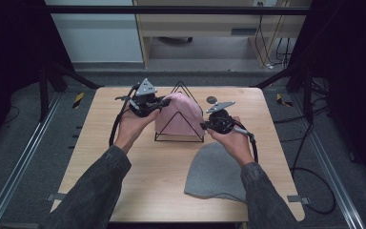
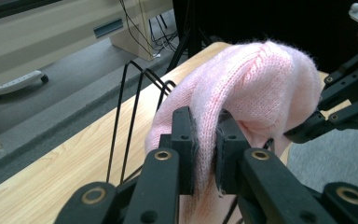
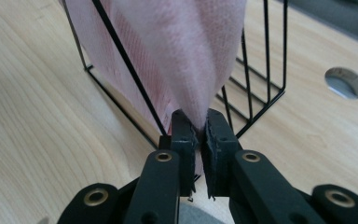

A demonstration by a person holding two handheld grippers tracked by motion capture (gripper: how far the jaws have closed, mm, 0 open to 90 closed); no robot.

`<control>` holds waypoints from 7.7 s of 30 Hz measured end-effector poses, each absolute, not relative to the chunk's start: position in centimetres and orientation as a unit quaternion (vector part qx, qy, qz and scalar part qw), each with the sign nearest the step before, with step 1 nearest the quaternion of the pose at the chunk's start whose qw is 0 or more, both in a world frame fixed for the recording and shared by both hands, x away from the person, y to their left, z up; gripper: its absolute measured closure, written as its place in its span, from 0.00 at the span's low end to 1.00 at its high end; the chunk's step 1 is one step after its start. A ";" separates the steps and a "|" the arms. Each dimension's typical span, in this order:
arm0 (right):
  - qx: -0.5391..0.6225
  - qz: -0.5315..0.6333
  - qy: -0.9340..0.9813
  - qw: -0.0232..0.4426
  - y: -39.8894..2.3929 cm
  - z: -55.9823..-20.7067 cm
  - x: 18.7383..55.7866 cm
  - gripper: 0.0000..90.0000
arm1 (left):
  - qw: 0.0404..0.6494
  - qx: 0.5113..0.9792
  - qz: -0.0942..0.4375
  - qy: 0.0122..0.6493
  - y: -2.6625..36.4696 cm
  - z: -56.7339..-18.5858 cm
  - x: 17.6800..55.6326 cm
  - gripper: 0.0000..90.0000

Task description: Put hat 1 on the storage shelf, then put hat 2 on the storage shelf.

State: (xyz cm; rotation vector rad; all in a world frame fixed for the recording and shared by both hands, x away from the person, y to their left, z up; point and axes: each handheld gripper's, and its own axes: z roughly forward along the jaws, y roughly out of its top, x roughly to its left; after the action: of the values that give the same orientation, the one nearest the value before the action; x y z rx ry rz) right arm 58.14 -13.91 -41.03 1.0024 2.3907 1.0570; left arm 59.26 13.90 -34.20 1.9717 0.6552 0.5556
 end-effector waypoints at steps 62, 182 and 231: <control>0.484 0.271 0.821 0.136 -24.7 -47.7 55.8 0.51 | 0.321 0.833 0.244 0.379 25.5 -45.0 45.5 0.17; 0.111 0.439 0.873 0.181 -6.4 -27.1 44.8 0.96 | 0.425 0.858 0.146 0.249 19.1 -37.9 48.3 0.17; 0.240 0.501 0.794 0.247 -13.9 -22.4 50.1 0.95 | 0.408 0.851 0.244 0.222 15.8 -23.1 50.2 0.97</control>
State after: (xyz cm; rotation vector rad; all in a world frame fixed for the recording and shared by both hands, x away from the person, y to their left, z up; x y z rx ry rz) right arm 50.15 -13.94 -22.42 0.6538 2.1657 1.3669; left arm 50.20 15.82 -23.14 2.1457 0.5600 0.6139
